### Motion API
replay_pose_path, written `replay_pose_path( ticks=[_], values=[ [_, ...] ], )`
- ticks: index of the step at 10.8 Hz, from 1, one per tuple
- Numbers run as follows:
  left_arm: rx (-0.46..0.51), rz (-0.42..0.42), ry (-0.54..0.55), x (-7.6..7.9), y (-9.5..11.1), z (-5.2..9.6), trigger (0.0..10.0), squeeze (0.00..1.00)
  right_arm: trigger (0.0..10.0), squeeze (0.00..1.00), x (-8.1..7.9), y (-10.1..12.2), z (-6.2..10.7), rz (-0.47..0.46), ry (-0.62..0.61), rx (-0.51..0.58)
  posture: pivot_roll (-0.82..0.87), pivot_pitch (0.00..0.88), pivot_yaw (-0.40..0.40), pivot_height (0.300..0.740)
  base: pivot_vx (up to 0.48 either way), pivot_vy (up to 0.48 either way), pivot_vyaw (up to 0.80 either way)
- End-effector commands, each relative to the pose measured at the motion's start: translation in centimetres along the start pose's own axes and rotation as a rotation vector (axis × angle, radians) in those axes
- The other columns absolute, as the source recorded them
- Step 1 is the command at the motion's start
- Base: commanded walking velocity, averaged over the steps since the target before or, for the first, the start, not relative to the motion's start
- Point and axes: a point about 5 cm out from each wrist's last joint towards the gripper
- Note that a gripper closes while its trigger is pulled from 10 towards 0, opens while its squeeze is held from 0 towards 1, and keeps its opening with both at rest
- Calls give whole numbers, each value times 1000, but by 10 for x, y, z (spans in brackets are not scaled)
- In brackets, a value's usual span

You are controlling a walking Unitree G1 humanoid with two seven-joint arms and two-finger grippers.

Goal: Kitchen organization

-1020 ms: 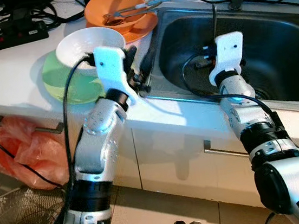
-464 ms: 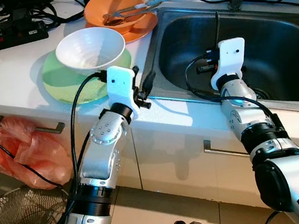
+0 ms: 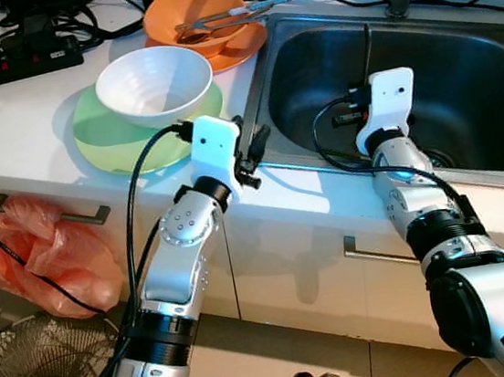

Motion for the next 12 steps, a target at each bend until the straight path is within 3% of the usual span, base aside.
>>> replay_pose_path(
  ticks=[1,4,5,9,12],
  values=[
    [-7,-10,-13,4,-4,1,10000,0,10000,1000,2,-16,8,-21,-13,-50,92,138,-32,740,0,0,0],
    [-8,-11,-21,6,-4,1,10000,0,10000,1000,-1,-20,11,-29,-12,-54,93,130,-28,740,0,0,0],
    [-7,-12,-25,7,-4,1,10000,0,10000,0,-2,-20,11,-30,-8,-53,92,129,-28,740,0,0,0],
    [-4,-11,-25,8,-3,0,10000,0,10000,0,-2,-9,8,-50,-11,7,90,149,-33,740,0,0,0],
    [59,-26,9,4,10,-4,10000,0,10000,0,-5,16,2,-89,5,111,86,159,-38,740,0,0,0]
  ],
)
Point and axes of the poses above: a point about 5 cm out from each wrist's last joint towards the gripper, its own z axis pointing back from the gripper into the wrist, its own y axis along the axis of the wrist's last joint, x = y × z, and after that the axes turned 2 degrees about z, right-handed
